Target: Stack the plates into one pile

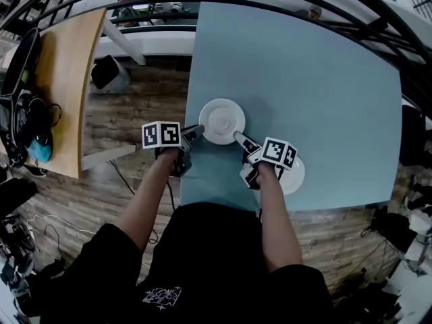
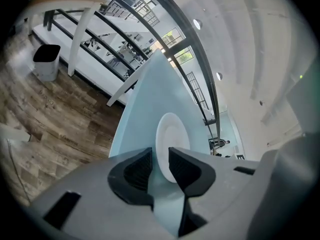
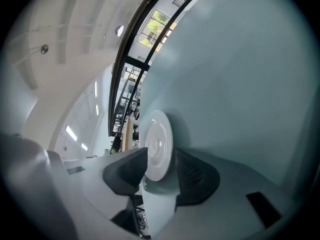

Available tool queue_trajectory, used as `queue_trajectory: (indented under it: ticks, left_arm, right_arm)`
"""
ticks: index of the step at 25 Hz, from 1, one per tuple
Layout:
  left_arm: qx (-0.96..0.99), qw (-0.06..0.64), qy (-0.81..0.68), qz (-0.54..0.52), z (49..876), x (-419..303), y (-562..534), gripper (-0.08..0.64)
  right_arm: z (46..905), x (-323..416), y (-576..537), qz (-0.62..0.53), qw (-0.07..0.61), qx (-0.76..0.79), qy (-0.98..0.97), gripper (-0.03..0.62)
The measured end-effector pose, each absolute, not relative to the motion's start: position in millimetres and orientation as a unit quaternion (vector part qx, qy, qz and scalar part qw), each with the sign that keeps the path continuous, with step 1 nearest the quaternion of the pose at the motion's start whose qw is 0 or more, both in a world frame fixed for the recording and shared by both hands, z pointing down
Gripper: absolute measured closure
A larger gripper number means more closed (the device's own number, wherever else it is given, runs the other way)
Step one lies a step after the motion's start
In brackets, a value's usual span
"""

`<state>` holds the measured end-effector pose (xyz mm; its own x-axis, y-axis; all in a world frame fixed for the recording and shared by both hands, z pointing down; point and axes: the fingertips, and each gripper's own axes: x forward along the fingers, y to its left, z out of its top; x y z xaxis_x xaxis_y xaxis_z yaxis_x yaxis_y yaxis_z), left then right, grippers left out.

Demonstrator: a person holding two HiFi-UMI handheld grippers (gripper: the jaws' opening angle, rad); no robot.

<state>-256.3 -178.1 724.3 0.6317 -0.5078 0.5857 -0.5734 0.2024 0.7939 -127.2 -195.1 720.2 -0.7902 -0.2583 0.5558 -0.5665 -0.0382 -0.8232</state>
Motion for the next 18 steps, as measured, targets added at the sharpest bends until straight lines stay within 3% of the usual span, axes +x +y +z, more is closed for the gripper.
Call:
queue_trajectory:
  ticks: [9, 13, 18]
  left_arm:
    - [0.618, 0.674, -0.404, -0.011, 727, -257, -190, 0.482]
    - [0.62, 0.673, -0.404, -0.001, 730, -259, -189, 0.526]
    - [0.62, 0.674, -0.401, -0.013, 730, -259, -185, 0.528]
  right_arm:
    - [732, -123, -200, 0.67, 0.107, 0.325, -0.659, 0.546]
    - [732, -122, -200, 0.672, 0.102, 0.325, -0.657, 0.565]
    - [729, -122, -199, 0.67, 0.09, 0.319, -0.664, 0.568]
